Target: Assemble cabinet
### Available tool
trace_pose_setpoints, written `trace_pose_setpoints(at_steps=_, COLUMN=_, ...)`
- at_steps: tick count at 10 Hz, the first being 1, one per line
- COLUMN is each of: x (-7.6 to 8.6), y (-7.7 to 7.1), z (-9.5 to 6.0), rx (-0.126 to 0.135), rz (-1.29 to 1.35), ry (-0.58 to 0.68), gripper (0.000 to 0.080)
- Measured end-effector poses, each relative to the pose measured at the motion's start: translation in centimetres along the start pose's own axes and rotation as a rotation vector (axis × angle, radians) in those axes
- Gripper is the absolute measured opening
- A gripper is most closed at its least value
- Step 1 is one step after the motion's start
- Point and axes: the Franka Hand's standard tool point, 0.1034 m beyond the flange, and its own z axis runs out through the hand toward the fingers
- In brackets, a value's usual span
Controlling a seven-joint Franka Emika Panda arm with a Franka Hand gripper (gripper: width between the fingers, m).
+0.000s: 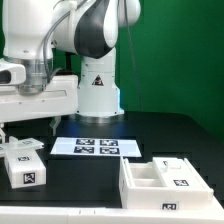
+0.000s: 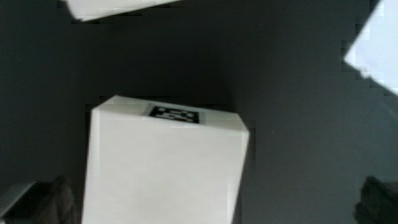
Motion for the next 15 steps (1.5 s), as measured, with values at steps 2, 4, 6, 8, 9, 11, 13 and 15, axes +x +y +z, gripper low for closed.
trace_pose_setpoints(at_steps=2, x=-0.3, y=0.1, z=0.1, rx=0.003, rz=-0.008, ry=-0.001, gripper=0.0796)
trace_pose_setpoints(at_steps=4, x=-4.0, y=0.3, z=0.7, rx=0.007, rz=0.015, ry=-0.004, gripper=0.0796)
trace_pose_setpoints(at_steps=6, x=-5.8, y=-0.1, z=1.3, rx=0.006, rz=0.040, ry=-0.009, gripper=0.0796)
trace_pose_setpoints(at_steps=8, x=-5.6, y=0.0, z=1.2, rx=0.003, rz=0.039, ry=-0.007, gripper=0.0796)
trace_pose_setpoints(at_steps=9, x=-6.1, y=0.0, z=1.5, rx=0.001, rz=0.014, ry=-0.009, gripper=0.0796)
trace_pose_setpoints(at_steps=11, x=-9.0, y=0.0, z=3.5, rx=0.020, rz=0.018, ry=-0.047, gripper=0.0796)
trace_pose_setpoints(at_steps=13, x=-9.2, y=0.0, z=3.7, rx=0.021, rz=0.024, ry=-0.051, gripper=0.0741)
trace_pose_setpoints(at_steps=15, x=-9.3, y=0.0, z=3.7, rx=0.022, rz=0.025, ry=-0.052, gripper=0.0571)
